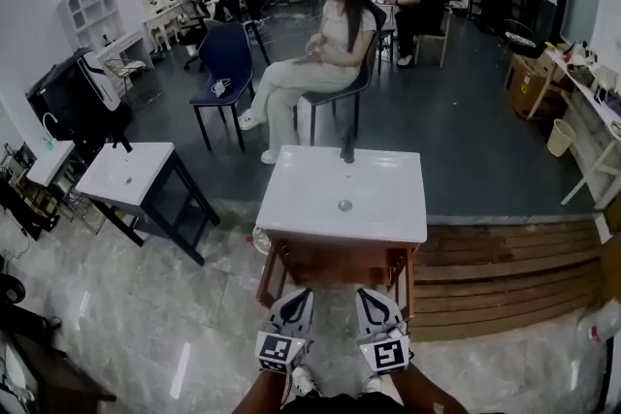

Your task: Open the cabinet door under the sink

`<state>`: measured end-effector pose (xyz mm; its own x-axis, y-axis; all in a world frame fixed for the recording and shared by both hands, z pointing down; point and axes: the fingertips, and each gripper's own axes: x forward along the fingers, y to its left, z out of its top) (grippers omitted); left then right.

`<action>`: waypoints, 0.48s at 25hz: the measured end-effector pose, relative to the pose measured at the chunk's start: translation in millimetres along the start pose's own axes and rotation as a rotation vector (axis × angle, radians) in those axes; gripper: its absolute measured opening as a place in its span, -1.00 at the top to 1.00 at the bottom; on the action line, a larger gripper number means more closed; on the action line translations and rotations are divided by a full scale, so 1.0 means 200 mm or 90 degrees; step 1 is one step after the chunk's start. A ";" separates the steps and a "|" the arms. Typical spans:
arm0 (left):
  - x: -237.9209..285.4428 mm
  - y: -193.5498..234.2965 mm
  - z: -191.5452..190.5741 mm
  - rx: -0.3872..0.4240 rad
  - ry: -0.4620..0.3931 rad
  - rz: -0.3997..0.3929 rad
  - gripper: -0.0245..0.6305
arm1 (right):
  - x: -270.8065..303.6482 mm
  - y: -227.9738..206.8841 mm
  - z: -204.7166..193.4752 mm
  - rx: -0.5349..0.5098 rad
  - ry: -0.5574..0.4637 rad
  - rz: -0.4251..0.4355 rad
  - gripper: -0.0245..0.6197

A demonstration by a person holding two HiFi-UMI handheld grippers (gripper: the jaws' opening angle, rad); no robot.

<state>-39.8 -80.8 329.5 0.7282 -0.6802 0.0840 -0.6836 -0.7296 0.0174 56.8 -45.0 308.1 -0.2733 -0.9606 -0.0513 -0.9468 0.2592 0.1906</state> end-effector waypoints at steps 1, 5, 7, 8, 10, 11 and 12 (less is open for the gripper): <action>0.01 -0.02 0.02 0.004 -0.003 -0.003 0.86 | -0.01 -0.01 0.02 -0.003 -0.004 -0.002 0.85; 0.02 -0.05 0.08 0.016 -0.012 -0.011 0.86 | -0.03 -0.03 0.09 -0.015 -0.016 -0.004 0.85; 0.02 -0.06 0.11 0.021 -0.013 -0.016 0.86 | -0.05 -0.04 0.10 -0.013 -0.017 -0.006 0.85; 0.02 -0.07 0.11 0.023 -0.014 -0.017 0.86 | -0.06 -0.04 0.10 -0.011 -0.015 -0.008 0.85; 0.03 -0.09 0.12 0.029 -0.018 -0.017 0.86 | -0.07 -0.06 0.09 -0.008 -0.017 -0.011 0.85; 0.04 -0.10 0.13 0.032 -0.021 -0.016 0.86 | -0.08 -0.08 0.09 -0.007 -0.019 -0.012 0.85; 0.05 -0.11 0.14 0.034 -0.023 -0.016 0.86 | -0.08 -0.09 0.10 -0.007 -0.020 -0.013 0.85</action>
<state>-16.1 -73.2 302.1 0.7465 -0.6636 0.0479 -0.6628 -0.7480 -0.0340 75.2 -31.7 286.8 -0.2593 -0.9619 -0.0866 -0.9504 0.2382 0.1998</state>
